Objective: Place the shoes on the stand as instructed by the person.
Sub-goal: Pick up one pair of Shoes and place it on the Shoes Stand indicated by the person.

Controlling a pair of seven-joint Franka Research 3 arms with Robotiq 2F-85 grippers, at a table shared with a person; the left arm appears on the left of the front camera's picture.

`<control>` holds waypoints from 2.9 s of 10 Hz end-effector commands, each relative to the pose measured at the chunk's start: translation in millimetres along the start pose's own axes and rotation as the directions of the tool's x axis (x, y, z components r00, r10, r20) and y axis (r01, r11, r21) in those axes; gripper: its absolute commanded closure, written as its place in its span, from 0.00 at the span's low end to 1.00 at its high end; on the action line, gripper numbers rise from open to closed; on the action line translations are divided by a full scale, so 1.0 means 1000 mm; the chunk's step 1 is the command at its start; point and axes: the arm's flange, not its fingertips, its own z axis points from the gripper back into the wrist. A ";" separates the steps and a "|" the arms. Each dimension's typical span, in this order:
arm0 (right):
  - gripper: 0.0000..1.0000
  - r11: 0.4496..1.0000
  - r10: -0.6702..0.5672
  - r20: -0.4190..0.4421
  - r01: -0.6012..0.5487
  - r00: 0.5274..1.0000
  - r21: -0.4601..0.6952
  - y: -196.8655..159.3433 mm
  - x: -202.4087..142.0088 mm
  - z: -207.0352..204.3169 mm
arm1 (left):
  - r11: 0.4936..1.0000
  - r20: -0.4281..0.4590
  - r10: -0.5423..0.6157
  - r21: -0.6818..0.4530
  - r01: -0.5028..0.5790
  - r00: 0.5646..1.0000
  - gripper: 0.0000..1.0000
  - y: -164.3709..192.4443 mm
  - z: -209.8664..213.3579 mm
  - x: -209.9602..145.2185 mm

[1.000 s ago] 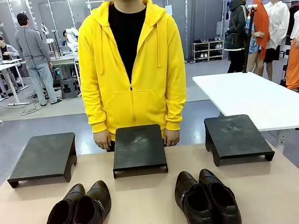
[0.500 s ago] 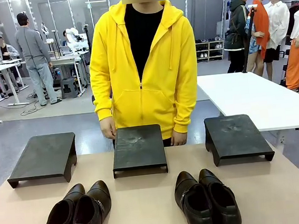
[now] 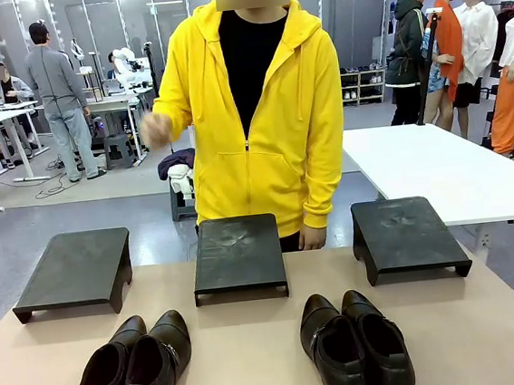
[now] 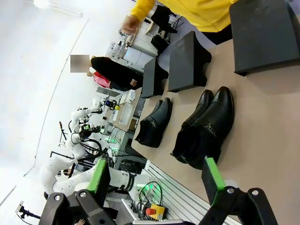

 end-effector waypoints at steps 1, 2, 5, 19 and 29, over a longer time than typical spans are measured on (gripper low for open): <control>0.00 1.000 0.007 0.004 -0.007 1.000 0.009 0.001 0.000 0.001 | 1.000 0.000 -0.013 -0.010 0.013 1.000 0.00 -0.001 0.002 0.001; 0.00 1.000 0.007 0.004 -0.007 1.000 0.009 0.001 0.000 0.001 | 1.000 0.000 -0.013 -0.010 0.013 1.000 0.00 -0.001 0.002 0.001; 0.00 1.000 0.007 0.004 -0.007 1.000 0.009 0.001 0.000 0.001 | 1.000 0.000 -0.013 -0.010 0.013 1.000 0.00 -0.001 0.002 0.001; 0.00 1.000 0.007 0.004 -0.007 1.000 0.009 0.001 0.000 0.001 | 0.980 -0.307 -0.101 0.131 0.147 0.946 0.00 -0.102 -0.061 0.039; 0.00 1.000 0.007 0.004 -0.007 1.000 0.009 0.001 0.000 0.001 | 0.626 -0.484 -0.063 0.662 0.413 0.873 0.00 -0.237 -0.298 -0.041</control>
